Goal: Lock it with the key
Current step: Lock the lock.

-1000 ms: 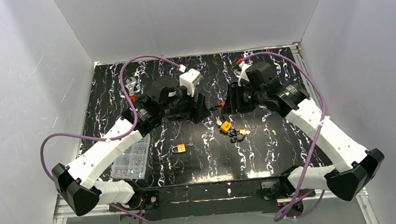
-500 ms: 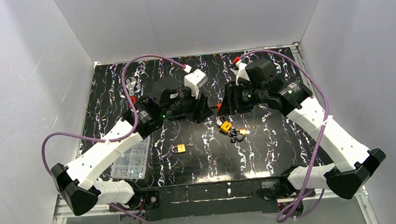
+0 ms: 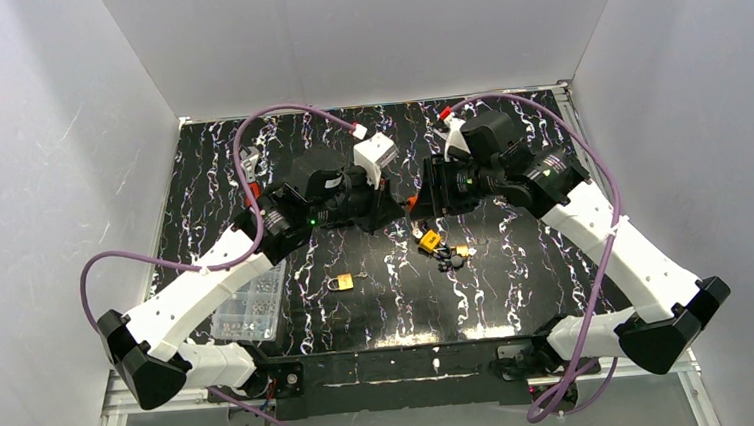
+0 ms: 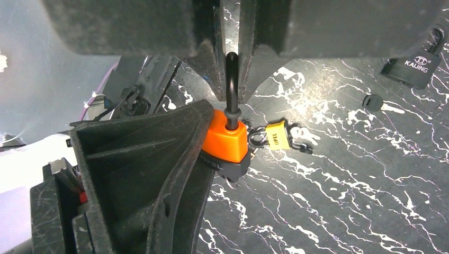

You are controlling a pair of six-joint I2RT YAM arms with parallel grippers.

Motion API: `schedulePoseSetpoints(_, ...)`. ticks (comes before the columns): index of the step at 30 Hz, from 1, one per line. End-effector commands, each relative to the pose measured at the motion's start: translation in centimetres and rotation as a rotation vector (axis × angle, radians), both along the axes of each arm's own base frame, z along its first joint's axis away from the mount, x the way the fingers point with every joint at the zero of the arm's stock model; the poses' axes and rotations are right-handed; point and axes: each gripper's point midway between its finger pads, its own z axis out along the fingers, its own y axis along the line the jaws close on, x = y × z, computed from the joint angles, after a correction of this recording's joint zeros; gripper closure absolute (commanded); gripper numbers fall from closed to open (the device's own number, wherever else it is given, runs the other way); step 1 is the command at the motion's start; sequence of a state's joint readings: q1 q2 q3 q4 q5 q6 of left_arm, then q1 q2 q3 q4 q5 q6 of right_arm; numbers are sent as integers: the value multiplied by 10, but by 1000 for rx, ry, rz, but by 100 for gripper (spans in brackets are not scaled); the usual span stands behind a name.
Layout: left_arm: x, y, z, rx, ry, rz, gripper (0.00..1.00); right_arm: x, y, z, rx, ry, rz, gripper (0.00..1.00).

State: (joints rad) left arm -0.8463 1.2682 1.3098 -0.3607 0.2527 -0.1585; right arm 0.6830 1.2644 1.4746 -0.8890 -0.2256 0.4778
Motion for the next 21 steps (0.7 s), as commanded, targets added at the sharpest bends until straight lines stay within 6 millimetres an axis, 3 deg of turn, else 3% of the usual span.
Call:
schedulePoseSetpoints(1, 5, 2, 26, -52, -6, 44, 100, -2, 6, 36, 86, -90, 26, 80)
schedulePoseSetpoints(3, 6, 3, 33, -63, 19, 75, 100, -2, 5, 42, 112, -125, 20, 53)
schedulePoseSetpoints(5, 5, 4, 43, -85, 39, 97, 100, -2, 3, 51, 146, -175, 13, 37)
schedulePoseSetpoints(12, -17, 13, 78, -158, 81, 78, 100, -12, -16, 93, 265, -390, 8, 25)
schedulePoseSetpoints(21, -84, 20, 136, -326, 147, -163, 100, -41, -27, 151, 406, -678, 169, 21)
